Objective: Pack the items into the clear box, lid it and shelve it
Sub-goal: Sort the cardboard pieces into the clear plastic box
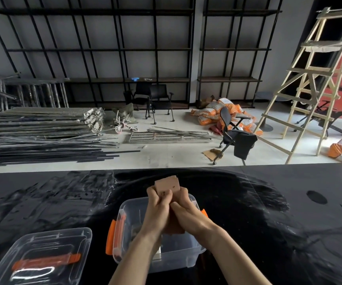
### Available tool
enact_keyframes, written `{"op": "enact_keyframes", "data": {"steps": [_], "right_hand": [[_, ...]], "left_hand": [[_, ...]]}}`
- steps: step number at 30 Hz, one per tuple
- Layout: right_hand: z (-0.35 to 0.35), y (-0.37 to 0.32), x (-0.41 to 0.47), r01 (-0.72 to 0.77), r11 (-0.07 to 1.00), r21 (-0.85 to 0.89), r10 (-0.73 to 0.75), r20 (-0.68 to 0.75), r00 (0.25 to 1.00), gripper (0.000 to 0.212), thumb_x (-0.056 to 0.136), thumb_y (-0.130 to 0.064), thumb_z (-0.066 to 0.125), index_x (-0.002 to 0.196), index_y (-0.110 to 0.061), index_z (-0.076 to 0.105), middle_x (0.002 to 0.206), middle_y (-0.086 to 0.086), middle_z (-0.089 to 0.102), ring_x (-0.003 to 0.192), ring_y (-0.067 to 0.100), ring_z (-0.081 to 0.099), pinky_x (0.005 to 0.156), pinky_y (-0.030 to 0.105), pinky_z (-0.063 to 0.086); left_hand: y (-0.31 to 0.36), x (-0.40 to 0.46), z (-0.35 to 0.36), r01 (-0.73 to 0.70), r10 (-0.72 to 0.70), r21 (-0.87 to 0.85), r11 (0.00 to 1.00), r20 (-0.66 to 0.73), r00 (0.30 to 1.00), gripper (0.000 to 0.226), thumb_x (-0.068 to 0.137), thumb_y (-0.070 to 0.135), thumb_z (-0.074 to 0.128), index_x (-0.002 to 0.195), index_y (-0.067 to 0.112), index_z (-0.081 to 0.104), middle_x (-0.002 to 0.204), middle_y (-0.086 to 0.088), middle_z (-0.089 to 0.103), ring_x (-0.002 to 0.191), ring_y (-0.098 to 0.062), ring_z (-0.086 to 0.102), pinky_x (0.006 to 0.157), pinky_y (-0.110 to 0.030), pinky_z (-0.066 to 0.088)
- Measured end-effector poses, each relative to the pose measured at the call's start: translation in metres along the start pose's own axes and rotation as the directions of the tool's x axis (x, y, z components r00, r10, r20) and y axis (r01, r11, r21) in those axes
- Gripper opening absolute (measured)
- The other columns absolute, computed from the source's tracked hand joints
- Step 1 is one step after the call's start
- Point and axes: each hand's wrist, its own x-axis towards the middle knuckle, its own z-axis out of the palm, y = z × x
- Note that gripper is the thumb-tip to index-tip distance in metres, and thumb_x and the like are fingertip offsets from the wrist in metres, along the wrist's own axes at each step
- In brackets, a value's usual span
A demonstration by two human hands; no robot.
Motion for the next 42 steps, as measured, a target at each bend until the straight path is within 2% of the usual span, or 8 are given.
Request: {"op": "enact_keyframes", "data": {"steps": [7,11,16,23,29,34,36,42], "right_hand": [[0.003,0.012,0.003,0.168,0.920,0.353,-0.084,-0.241,0.967,0.024,0.087,-0.009,0.077,0.110,-0.007,0.069,0.102,0.018,0.076,0.082,0.027,0.077,0.064,0.036,0.062],[-0.009,0.006,0.003,0.232,0.866,0.443,-0.119,-0.269,0.956,0.024,0.087,-0.004,0.075,0.111,-0.006,0.071,0.103,0.019,0.077,0.090,0.030,0.076,0.066,0.028,0.061],[-0.010,-0.001,0.003,0.302,0.911,0.280,-0.258,-0.185,0.948,0.020,0.096,0.002,0.062,0.116,0.000,0.059,0.107,0.017,0.074,0.093,0.022,0.076,0.071,0.032,0.063],[-0.007,-0.006,0.004,0.327,0.924,0.199,-0.310,-0.114,0.944,0.015,0.096,-0.003,0.063,0.109,-0.002,0.057,0.099,0.014,0.076,0.079,0.029,0.065,0.063,0.036,0.054],[0.007,-0.021,0.005,0.279,0.911,0.305,-0.107,-0.478,0.872,0.055,0.100,-0.052,0.051,0.075,-0.003,0.050,0.065,0.009,0.049,0.059,0.018,0.045,0.052,0.031,0.038],[0.009,-0.026,0.007,0.273,0.907,0.321,-0.059,-0.545,0.836,0.042,0.098,-0.045,0.055,0.073,-0.011,0.055,0.068,0.010,0.047,0.065,0.023,0.043,0.059,0.039,0.036],[0.010,-0.028,0.005,0.279,0.897,0.342,-0.073,-0.508,0.858,0.048,0.099,-0.045,0.052,0.074,-0.004,0.051,0.071,0.011,0.049,0.067,0.024,0.043,0.063,0.041,0.036],[0.009,-0.029,0.014,0.304,0.946,0.113,-0.201,-0.532,0.822,0.048,0.099,-0.035,0.046,0.065,-0.002,0.038,0.060,0.009,0.040,0.058,0.023,0.037,0.052,0.041,0.034]], "left_hand": [[0.021,0.000,-0.004,-0.128,0.085,-0.176,0.976,-0.236,0.968,0.024,0.097,0.022,0.063,0.112,0.006,0.053,0.095,-0.015,0.069,0.092,-0.033,0.067,0.084,-0.047,0.055],[0.027,-0.008,-0.021,-0.240,0.237,0.002,0.971,-0.177,0.955,0.020,0.082,0.024,0.072,0.094,0.012,0.062,0.085,-0.010,0.072,0.090,-0.034,0.070,0.089,-0.055,0.056],[0.035,-0.001,-0.033,-0.291,0.301,0.090,0.952,-0.118,0.946,0.021,0.078,0.026,0.065,0.094,0.013,0.062,0.086,-0.013,0.073,0.090,-0.033,0.069,0.086,-0.055,0.053],[0.038,0.000,-0.018,-0.372,0.402,0.153,0.916,-0.349,0.847,0.038,0.101,0.047,0.048,0.088,0.015,0.065,0.077,0.004,0.070,0.073,-0.014,0.063,0.067,-0.031,0.046],[0.036,-0.004,-0.001,-0.368,0.369,0.080,0.927,-0.383,0.847,0.022,0.097,0.009,0.046,0.087,0.014,0.065,0.071,0.003,0.064,0.057,0.008,0.056,0.059,-0.020,0.042],[0.039,-0.004,0.003,-0.408,0.384,0.010,0.913,-0.358,0.851,0.021,0.097,0.005,0.042,0.098,0.016,0.061,0.070,-0.003,0.078,0.074,-0.009,0.070,0.066,-0.021,0.051],[0.048,-0.006,0.007,-0.483,0.475,0.087,0.871,-0.395,0.786,0.015,0.102,0.011,0.049,0.094,0.008,0.062,0.064,0.004,0.067,0.062,0.007,0.061,0.057,-0.006,0.043],[0.047,0.003,0.005,-0.453,0.506,0.231,0.861,-0.465,0.726,0.028,0.095,-0.003,0.041,0.094,0.012,0.065,0.050,0.003,0.043,0.039,-0.005,0.043,0.039,-0.014,0.030]]}}
